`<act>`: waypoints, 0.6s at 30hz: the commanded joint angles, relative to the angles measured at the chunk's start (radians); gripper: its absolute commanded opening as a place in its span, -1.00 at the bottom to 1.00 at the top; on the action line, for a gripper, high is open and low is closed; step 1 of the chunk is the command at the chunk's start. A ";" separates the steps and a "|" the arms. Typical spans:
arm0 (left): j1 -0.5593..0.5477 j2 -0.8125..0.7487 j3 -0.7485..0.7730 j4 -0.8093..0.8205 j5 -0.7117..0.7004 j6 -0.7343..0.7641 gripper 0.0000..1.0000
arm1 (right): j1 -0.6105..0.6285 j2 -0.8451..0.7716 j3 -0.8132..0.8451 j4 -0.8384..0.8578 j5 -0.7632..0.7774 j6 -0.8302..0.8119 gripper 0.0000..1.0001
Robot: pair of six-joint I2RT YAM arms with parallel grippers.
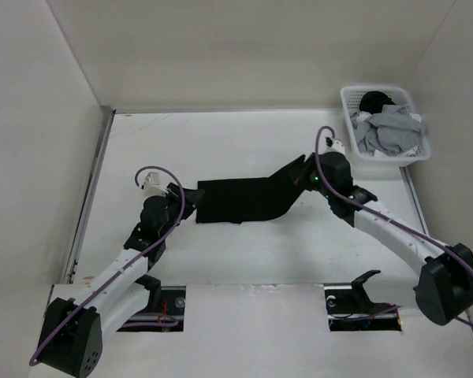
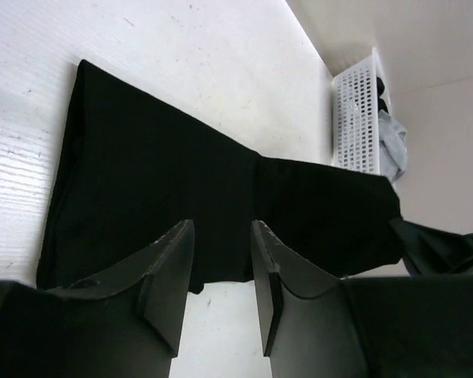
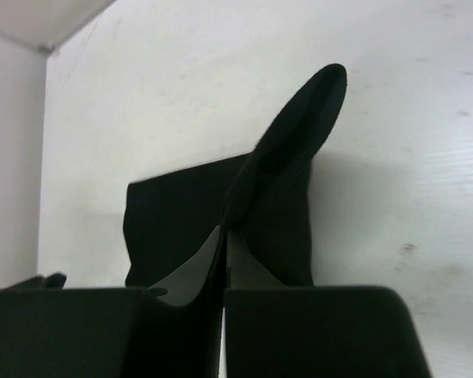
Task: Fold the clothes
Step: Fold the tank top
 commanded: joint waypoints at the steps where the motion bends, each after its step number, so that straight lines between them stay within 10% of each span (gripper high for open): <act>1: -0.005 -0.055 0.014 0.055 -0.020 -0.017 -0.31 | 0.149 0.089 0.162 -0.126 0.150 -0.108 -0.97; 14: 0.169 -0.310 0.097 -0.221 0.012 -0.044 -0.26 | 0.546 0.704 0.820 -0.370 0.272 -0.073 -0.91; 18: 0.266 -0.348 0.129 -0.249 0.061 -0.044 -0.24 | 0.571 0.850 0.934 -0.361 0.249 0.024 -0.36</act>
